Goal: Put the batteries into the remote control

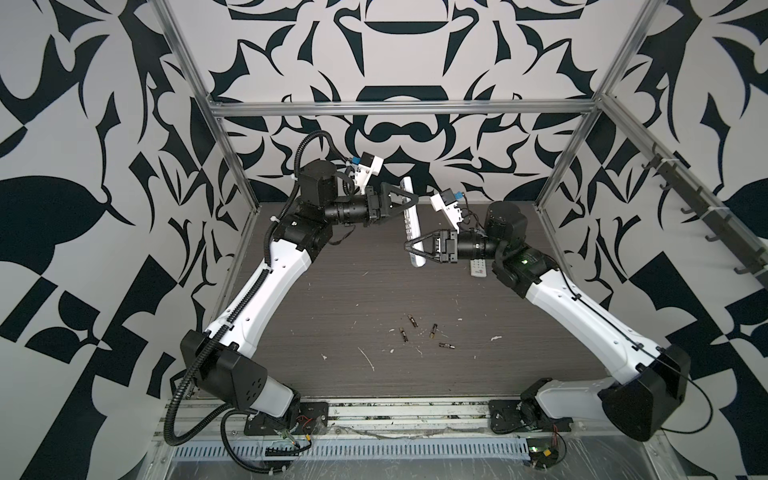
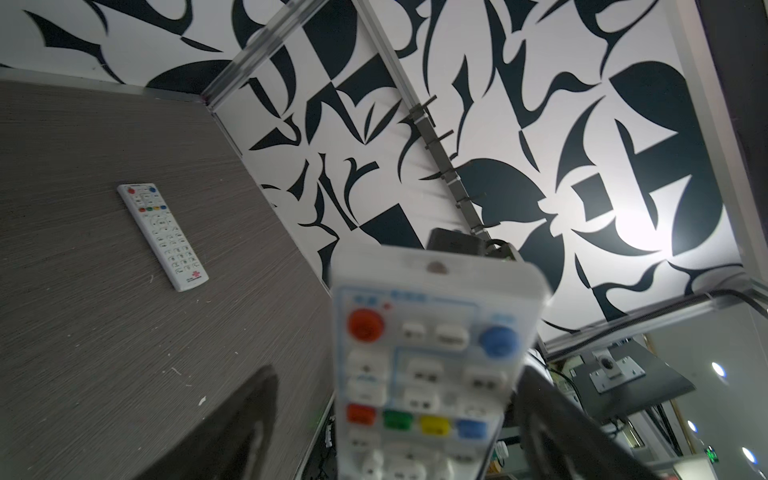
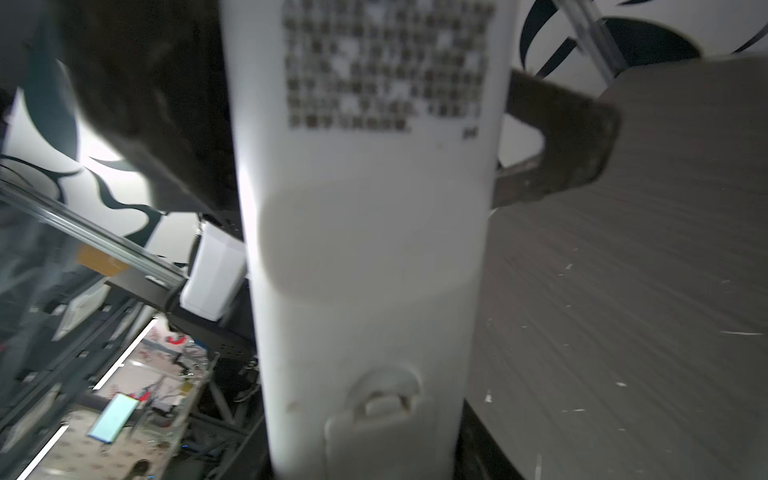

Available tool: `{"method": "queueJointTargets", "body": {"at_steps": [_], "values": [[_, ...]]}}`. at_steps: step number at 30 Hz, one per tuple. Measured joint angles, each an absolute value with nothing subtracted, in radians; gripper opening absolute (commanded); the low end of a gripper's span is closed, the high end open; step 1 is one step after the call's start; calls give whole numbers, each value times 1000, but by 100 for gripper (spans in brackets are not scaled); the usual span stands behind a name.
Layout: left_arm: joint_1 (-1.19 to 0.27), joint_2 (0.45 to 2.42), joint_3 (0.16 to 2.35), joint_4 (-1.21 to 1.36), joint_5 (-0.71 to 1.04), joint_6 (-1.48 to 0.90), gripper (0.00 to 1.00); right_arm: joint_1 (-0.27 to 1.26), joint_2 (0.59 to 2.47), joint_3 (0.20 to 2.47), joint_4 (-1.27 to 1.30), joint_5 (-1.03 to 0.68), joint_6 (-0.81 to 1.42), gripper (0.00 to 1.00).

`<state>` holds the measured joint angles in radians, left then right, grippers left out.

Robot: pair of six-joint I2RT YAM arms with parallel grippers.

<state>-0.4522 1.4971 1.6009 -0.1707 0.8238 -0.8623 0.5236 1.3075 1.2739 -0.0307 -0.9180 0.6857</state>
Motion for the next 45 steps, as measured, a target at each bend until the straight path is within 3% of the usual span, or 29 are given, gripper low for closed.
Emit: {"method": "queueJointTargets", "body": {"at_steps": [8, 15, 32, 45], "values": [[-565, 1446, 1576, -260, 469, -829, 99, 527, 1212, 1344, -434, -408, 321, 0], [-701, 1469, 1582, -263, 268, -815, 96, 559, 1186, 1341, -521, -147, 202, 0], [-755, 1613, 1656, -168, 169, -805, 86, 585, 1187, 1316, -535, -35, 192, 0], [-778, 1687, 1698, -133, 115, -798, 62, 591, 1188, 1281, -526, -56, 201, 0]]}}
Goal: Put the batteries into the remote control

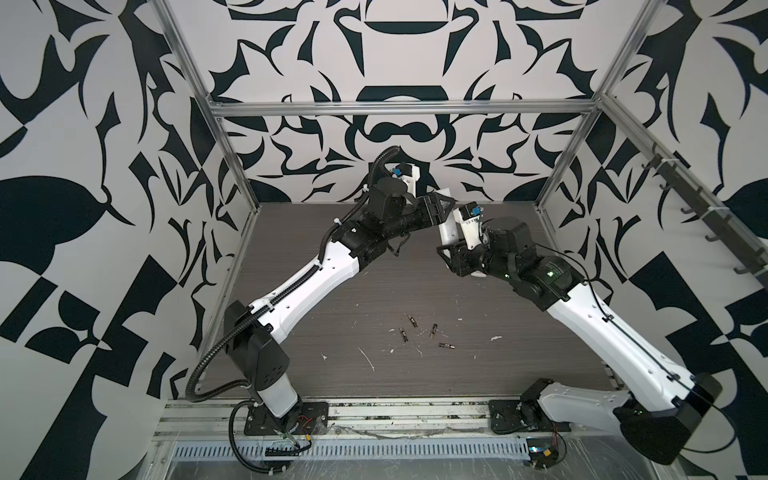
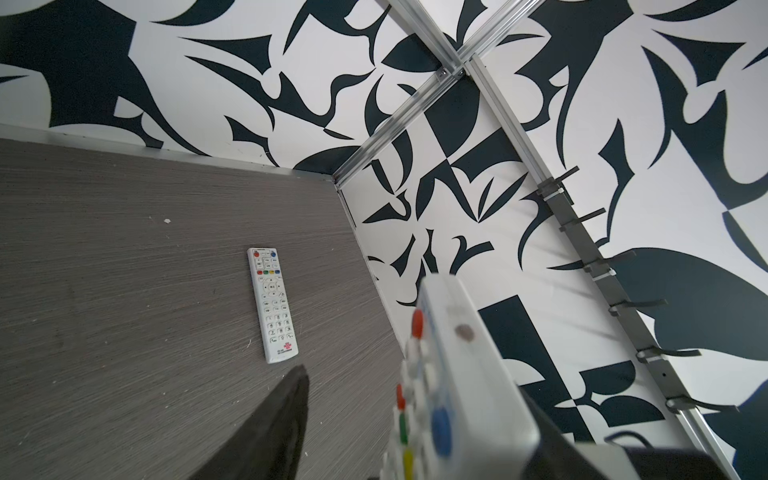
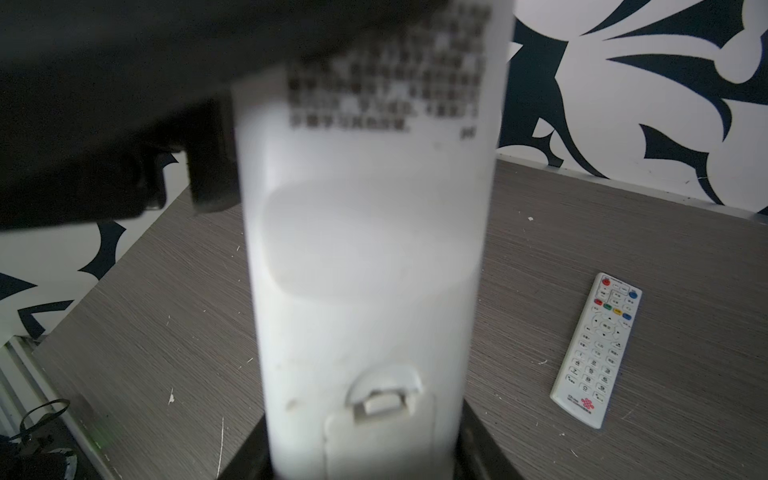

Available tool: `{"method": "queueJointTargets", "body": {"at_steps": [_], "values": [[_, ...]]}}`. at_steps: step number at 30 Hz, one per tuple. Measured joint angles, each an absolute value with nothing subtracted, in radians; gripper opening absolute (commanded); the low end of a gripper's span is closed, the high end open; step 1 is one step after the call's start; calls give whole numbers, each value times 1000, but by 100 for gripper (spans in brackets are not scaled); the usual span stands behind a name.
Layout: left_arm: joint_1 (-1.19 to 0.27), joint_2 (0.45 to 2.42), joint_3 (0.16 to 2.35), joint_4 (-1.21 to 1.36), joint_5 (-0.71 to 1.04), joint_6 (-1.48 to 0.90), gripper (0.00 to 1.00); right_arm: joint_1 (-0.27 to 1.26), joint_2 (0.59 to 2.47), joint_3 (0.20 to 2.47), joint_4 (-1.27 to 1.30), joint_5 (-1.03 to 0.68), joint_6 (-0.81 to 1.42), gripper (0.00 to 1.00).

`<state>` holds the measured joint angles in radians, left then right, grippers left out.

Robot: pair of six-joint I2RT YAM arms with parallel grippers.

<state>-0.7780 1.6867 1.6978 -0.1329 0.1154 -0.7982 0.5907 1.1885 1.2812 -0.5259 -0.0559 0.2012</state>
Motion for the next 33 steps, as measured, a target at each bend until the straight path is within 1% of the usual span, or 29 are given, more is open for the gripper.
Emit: {"method": "queueJointTargets", "body": {"at_steps": [8, 14, 15, 16, 17, 18, 19, 21, 24, 26, 33], "values": [[-803, 1711, 1698, -119, 107, -807, 42, 591, 1195, 1279, -517, -56, 207, 0], [-812, 1711, 1698, -112, 94, -802, 21, 592, 1195, 1278, -516, -56, 205, 0], [-812, 1711, 1698, -117, 86, -789, 17, 592, 1195, 1277, -517, -56, 199, 3], [-812, 1711, 1698, -123, 86, -785, 14, 592, 1195, 1277, -519, -56, 196, 12], [-812, 1711, 1698, -130, 84, -784, 12, 593, 1195, 1277, -518, -58, 194, 21], [-812, 1711, 1700, -140, 82, -779, 9, 594, 1196, 1276, -517, -64, 191, 37], [-812, 1711, 1704, -148, 82, -778, 6, 594, 1196, 1275, -518, -67, 190, 46], [-812, 1711, 1719, -174, 76, -767, 1, 593, 1196, 1275, -516, -80, 184, 60], [-812, 1711, 1745, -215, 83, -747, 1, 596, 1183, 1274, -511, -127, 142, 78], [-806, 1711, 1759, -239, 98, -733, 0, 600, 1163, 1272, -516, -159, 115, 82], [-748, 1702, 1786, -356, 218, -673, 0, 603, 1032, 1271, -589, -230, 8, 83]]}}
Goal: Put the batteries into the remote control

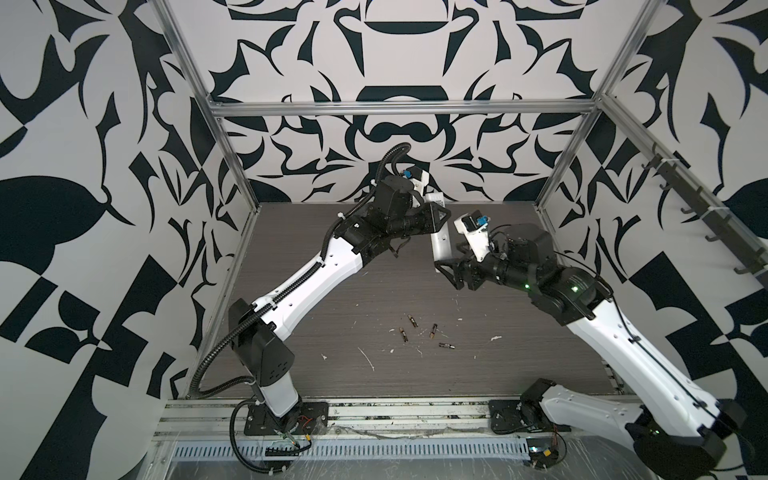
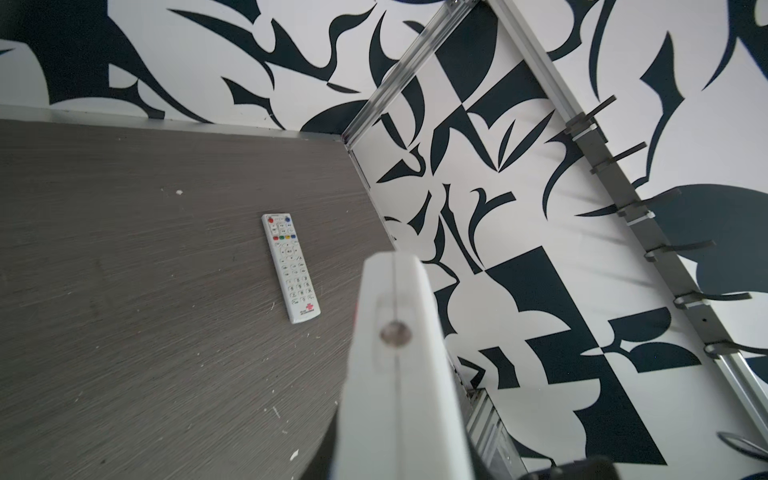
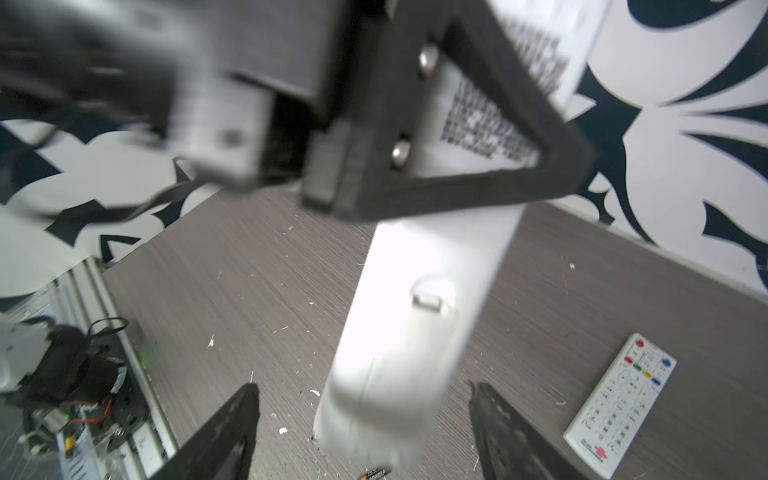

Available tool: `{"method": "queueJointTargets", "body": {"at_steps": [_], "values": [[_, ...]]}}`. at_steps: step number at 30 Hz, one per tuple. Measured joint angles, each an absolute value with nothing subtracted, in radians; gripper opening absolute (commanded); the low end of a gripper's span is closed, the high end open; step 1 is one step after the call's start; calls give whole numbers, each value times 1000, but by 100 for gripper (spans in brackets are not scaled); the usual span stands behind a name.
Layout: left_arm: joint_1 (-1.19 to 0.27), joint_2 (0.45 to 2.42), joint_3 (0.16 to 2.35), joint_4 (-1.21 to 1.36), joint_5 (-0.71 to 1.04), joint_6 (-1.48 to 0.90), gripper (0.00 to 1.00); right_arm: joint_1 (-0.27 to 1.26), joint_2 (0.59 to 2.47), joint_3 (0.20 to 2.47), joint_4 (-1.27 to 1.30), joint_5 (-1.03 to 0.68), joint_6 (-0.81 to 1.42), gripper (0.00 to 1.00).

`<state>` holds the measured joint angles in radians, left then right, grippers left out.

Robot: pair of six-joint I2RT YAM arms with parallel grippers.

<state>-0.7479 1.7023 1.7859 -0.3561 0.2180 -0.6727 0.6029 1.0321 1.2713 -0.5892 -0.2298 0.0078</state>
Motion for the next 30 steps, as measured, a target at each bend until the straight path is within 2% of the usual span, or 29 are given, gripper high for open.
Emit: {"method": "queueJointTargets", "body": {"at_steps": [6, 15, 25, 30], "values": [[-678, 1687, 1807, -489, 352, -621, 0, 604, 929, 1267, -654, -249, -117, 80], [-671, 1681, 1840, -598, 495, -579, 0, 604, 1000, 1266, -677, -295, -247, 76], [-671, 1680, 1839, -645, 550, -544, 0, 604, 981, 1279, -675, -494, -380, 84], [-671, 1680, 1839, -667, 555, -525, 0, 604, 981, 1311, -687, -548, -431, 83]]}}
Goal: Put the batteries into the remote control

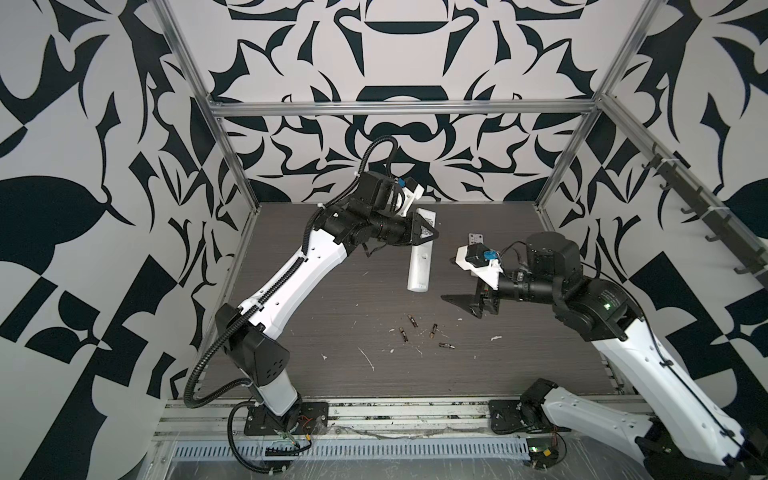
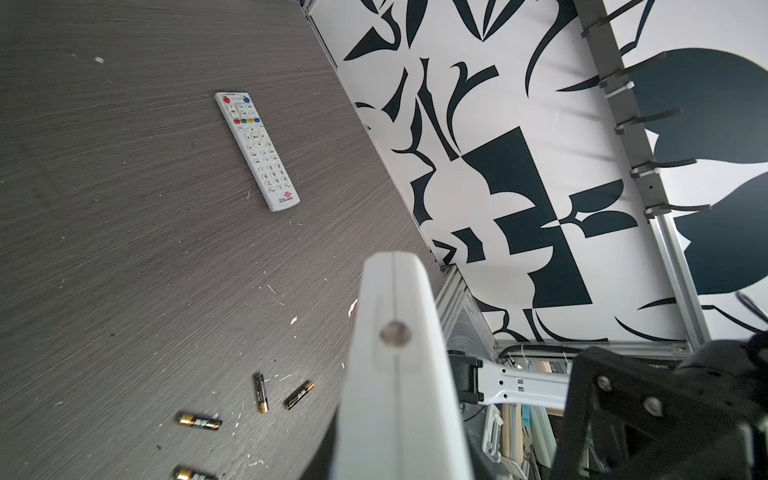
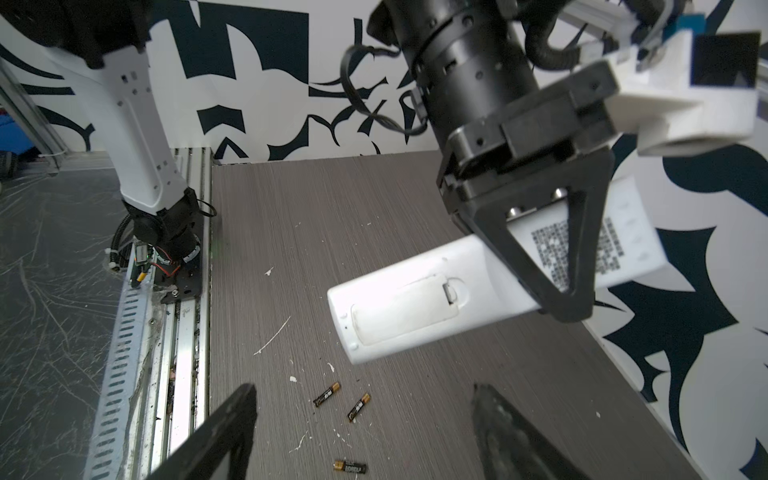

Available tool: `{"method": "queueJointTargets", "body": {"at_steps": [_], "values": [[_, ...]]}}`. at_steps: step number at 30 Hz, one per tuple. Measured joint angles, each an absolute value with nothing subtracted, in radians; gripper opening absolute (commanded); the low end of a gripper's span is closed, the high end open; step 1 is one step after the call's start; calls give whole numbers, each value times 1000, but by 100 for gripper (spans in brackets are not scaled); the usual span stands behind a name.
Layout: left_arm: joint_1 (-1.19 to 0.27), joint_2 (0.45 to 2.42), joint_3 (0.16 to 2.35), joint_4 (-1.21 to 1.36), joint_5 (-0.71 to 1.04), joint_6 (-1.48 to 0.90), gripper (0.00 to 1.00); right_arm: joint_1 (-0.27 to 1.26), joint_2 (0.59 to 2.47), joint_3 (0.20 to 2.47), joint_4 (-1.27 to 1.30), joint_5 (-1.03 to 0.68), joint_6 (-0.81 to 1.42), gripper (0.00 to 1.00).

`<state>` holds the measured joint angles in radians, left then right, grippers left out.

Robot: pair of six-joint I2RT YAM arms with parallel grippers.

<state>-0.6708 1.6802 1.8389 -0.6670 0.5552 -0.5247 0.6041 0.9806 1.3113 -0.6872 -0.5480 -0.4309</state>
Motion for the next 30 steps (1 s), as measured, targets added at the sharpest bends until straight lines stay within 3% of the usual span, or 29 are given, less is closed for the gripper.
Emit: {"method": "queueJointTargets", "body": {"at_steps": [14, 30], "values": [[-675, 1666, 1813, -664, 555, -520, 0, 626, 1127, 1342, -654, -625, -445, 77], [-681, 1665, 1806, -638, 584, -529, 0, 648, 1167, 1342, -595, -597, -458, 76]]}}
